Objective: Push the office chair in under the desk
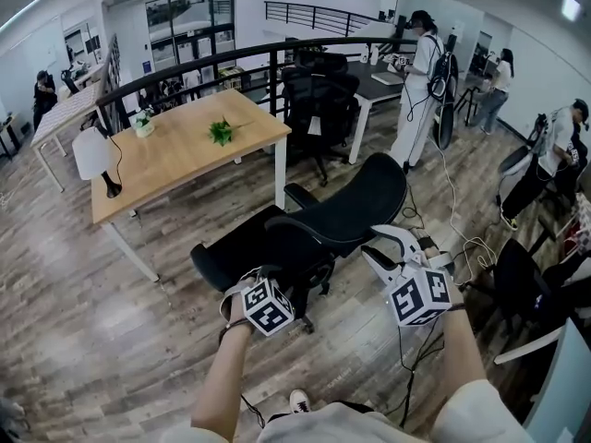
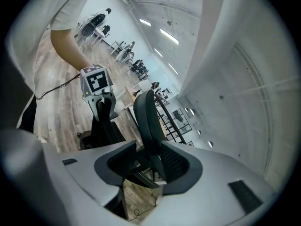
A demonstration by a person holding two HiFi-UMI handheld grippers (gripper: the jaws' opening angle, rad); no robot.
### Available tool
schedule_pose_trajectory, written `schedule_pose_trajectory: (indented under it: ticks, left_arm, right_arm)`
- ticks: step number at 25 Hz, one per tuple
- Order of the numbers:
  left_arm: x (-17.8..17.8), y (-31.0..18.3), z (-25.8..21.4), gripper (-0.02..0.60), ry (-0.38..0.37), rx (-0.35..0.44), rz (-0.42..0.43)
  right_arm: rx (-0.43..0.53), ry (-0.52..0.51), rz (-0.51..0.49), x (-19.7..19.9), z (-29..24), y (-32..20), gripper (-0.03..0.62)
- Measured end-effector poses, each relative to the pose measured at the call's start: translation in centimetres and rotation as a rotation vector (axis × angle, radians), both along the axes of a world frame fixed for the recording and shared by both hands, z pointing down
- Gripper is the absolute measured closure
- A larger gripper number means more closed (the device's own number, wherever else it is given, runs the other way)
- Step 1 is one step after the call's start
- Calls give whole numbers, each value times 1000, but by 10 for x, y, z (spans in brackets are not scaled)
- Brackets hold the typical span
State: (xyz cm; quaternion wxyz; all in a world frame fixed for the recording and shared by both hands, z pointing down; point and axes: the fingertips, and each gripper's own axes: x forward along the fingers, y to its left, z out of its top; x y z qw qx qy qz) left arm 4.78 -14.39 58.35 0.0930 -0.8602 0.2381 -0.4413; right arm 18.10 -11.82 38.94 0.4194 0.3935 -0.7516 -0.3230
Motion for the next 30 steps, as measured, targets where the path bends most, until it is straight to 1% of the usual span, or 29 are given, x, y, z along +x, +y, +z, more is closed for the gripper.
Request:
schedule_pose_trajectory:
  ticks: [2,5,7,10,12,13,18,24,30]
  left_arm:
    - [0,-3,4,399,-16,3,3]
    - [1,-7,11,403,1,-21,-1]
    - [2,-5,12,405,28,-34,-3]
    - [1,-4,10,407,59,-32,-9]
    - [0,-4,10,408,65,-29,-11]
    - [0,-4,11,408,67,-31,-10]
    - [-3,-6,10,408,96,-59,-15]
    - [-4,-10,8,411,102,-61,-18]
    - [-4,-18,6,411,127,-109,-14]
  right_arm:
    - [11,24,0,-2,4,-7,405]
    - [31,65,-3,-2,7,-16,405]
    - [64,124,-8,-1,8,-19,405]
    - [141,237,-16,0,9,-31,406]
    - [175,287,-29,-2,10,-37,438]
    - [180,293,-38,-3,11,-38,444]
    - [167,237,-75,-9,10,-43,461]
    - [178,226,-117,-16,5,-53,468]
    - [183,199,-133,-17,4,-64,468]
